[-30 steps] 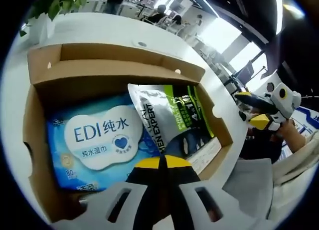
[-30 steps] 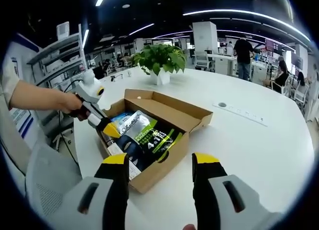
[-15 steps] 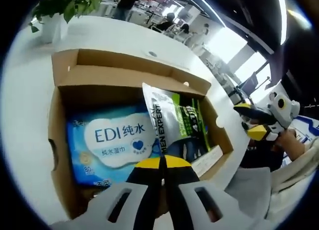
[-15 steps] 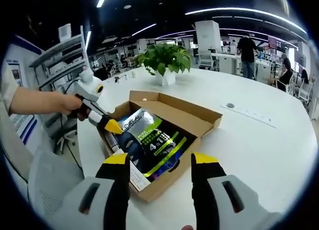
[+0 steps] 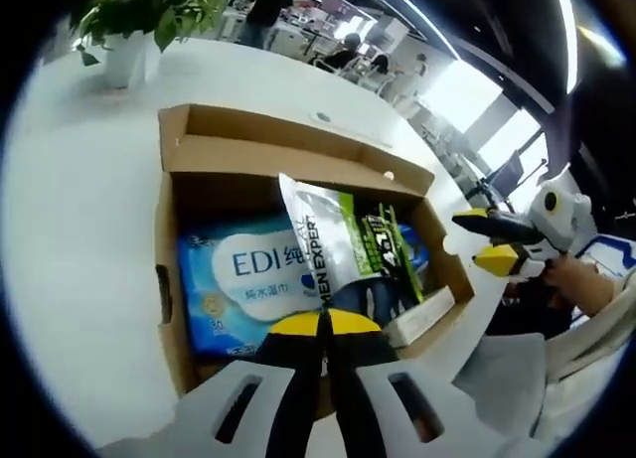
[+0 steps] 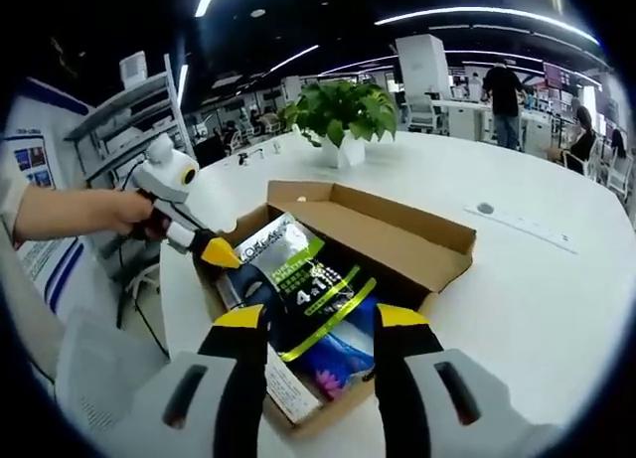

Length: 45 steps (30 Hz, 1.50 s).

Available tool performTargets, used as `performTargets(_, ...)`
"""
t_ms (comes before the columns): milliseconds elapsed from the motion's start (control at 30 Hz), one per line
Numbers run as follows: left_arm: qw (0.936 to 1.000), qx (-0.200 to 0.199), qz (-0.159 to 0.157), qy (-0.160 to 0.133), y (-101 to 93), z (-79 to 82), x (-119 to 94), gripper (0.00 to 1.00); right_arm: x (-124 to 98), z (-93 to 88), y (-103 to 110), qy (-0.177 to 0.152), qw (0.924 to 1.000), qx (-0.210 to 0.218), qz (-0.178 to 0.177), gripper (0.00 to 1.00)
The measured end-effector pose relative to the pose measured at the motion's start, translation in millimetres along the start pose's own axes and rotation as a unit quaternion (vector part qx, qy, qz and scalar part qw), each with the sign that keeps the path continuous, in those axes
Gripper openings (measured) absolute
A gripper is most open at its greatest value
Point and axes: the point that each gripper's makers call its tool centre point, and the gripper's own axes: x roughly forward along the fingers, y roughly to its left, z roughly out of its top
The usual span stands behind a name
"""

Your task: Operate the shoe box by opening the lid, removing the specified soft item, and placing it in the target area until the item is outside and the box remains undamaged.

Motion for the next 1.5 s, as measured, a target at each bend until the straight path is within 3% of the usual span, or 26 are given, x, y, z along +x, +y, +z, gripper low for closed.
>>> performTargets(267, 0.9998, 0.013, 0.015, 0.008, 6.9, -2.9, 2, 0.0, 24, -6.9, 4, 0.026, 0.9992, 0.026, 0.014, 0.34)
performTargets(500, 0.9991, 0.03, 0.024, 0.015, 10.7, -3.8, 4, 0.0, 37, -20.6, 4, 0.059, 0.9979, 0.025, 0.011, 0.36)
performTargets(933, 0.9973, 0.061, 0.03, 0.03, 13.6, -5.8, 9, 0.0, 55, -30.6, 4, 0.092, 0.9953, 0.029, 0.013, 0.36)
performTargets(1333, 0.9967, 0.072, 0.025, 0.029, 13.9, -5.7, 9, 0.0, 64, -35.2, 5, 0.11, 0.9925, 0.051, 0.01, 0.33)
performTargets(1500, 0.9968, 0.071, 0.027, 0.026, 13.7, -5.1, 8, 0.0, 60, -31.1, 7, 0.103, 0.993, 0.057, 0.006, 0.3)
